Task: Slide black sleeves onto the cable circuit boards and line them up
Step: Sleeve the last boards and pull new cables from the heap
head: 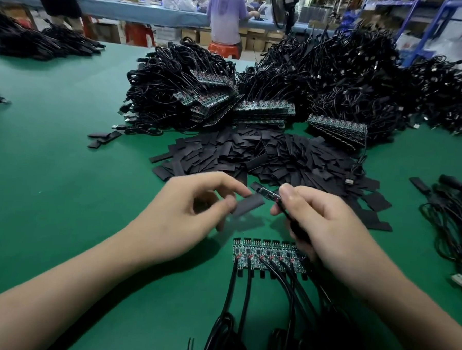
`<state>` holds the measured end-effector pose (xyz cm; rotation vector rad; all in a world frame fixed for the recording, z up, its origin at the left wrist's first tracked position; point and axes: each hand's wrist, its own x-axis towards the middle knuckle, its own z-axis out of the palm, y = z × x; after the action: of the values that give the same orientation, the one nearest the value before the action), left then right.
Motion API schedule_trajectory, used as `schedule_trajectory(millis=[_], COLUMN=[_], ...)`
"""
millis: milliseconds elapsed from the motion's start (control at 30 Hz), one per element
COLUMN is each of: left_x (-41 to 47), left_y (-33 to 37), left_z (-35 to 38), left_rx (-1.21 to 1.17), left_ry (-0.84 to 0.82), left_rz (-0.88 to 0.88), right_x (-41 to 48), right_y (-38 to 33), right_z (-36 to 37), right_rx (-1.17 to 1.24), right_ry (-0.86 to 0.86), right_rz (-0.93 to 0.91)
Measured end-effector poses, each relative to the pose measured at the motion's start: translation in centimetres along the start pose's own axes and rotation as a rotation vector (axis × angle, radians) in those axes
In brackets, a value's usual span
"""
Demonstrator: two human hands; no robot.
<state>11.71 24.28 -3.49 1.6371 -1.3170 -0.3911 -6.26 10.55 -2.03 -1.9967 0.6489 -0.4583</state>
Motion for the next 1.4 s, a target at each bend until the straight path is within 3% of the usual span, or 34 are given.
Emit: schedule_trajectory(millis=[167, 400, 633, 800, 933, 1133, 1400], left_x=[-0.1, -0.3, -0.4, -0.1, -0.1, -0.1, -0.1], left_y=[0.0, 0.3, 0.5, 0.3, 0.3, 0.4, 0.0], left_z=[0.8, 0.8, 1.0, 0.4, 0.0, -0.1, -0.2], left_rx=[-0.175, -0.037, 0.232, 0.224, 0.174, 0.159, 0.256], left_ry=[-0.034, -0.059, 0.032, 0.130, 0.199, 0.206, 0.126], left_rz=[-0.031, 0.014, 0.251, 0.283, 0.240, 0.257, 0.343], right_x=[-0.1, 0.0, -0.2, -0.2, 0.1, 0.1, 0.1], right_y=[0.5, 0.8, 1.0, 0.6, 0.6, 0.6, 0.5], right_z=[0.5, 0.3, 0.9, 0.7, -0.3, -0.4, -0.6], right_rx=[-0.144, 0.045, 0.019, -0.050, 0.059, 0.241, 0.289], right_ry=[0.049, 0.057, 0.063, -0.020, -0.116, -0.342, -0.468], right_rz=[-0.076, -0.032, -0.041, -0.113, -0.098, -0.036, 0.048])
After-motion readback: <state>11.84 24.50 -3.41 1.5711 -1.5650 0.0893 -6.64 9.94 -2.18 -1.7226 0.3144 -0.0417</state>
